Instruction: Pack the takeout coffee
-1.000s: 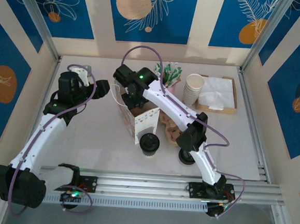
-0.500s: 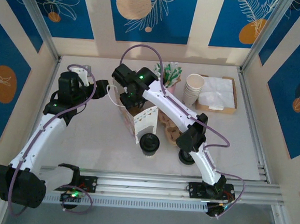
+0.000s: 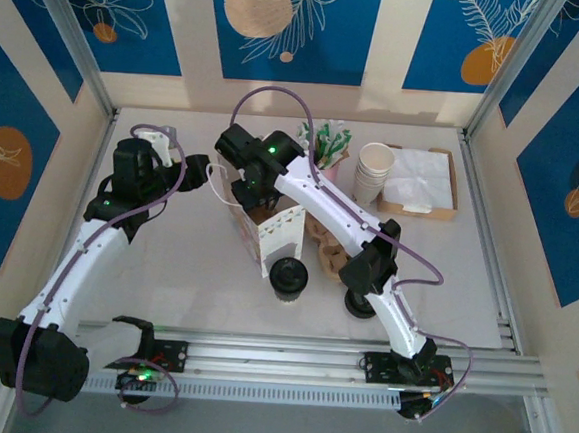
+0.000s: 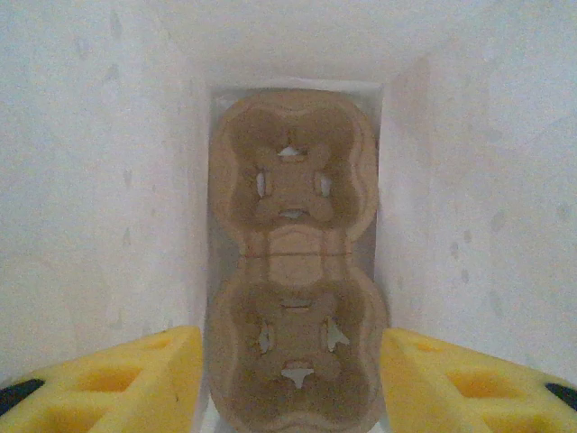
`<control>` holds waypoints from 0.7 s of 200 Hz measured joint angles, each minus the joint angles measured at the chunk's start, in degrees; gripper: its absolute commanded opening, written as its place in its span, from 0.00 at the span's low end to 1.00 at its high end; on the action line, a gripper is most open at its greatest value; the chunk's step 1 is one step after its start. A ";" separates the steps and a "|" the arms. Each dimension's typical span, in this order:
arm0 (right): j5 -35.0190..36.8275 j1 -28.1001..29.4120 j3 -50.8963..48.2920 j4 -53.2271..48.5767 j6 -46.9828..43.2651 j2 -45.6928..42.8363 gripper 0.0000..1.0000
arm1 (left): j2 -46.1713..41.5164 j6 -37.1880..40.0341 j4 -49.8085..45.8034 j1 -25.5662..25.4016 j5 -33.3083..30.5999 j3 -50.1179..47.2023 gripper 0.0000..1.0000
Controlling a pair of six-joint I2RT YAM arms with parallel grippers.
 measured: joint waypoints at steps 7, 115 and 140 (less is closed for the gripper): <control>0.02 0.00 0.00 0.00 0.00 -0.04 0.55 | 0.00 0.00 0.02 0.00 0.00 0.00 0.74; 0.39 1.05 0.00 0.04 0.00 -4.09 0.56 | 0.00 0.00 -0.13 -0.04 -0.46 0.00 0.74; 0.44 1.36 0.00 0.22 0.00 -5.27 0.56 | 0.00 0.02 -0.15 -0.04 -0.61 0.00 0.74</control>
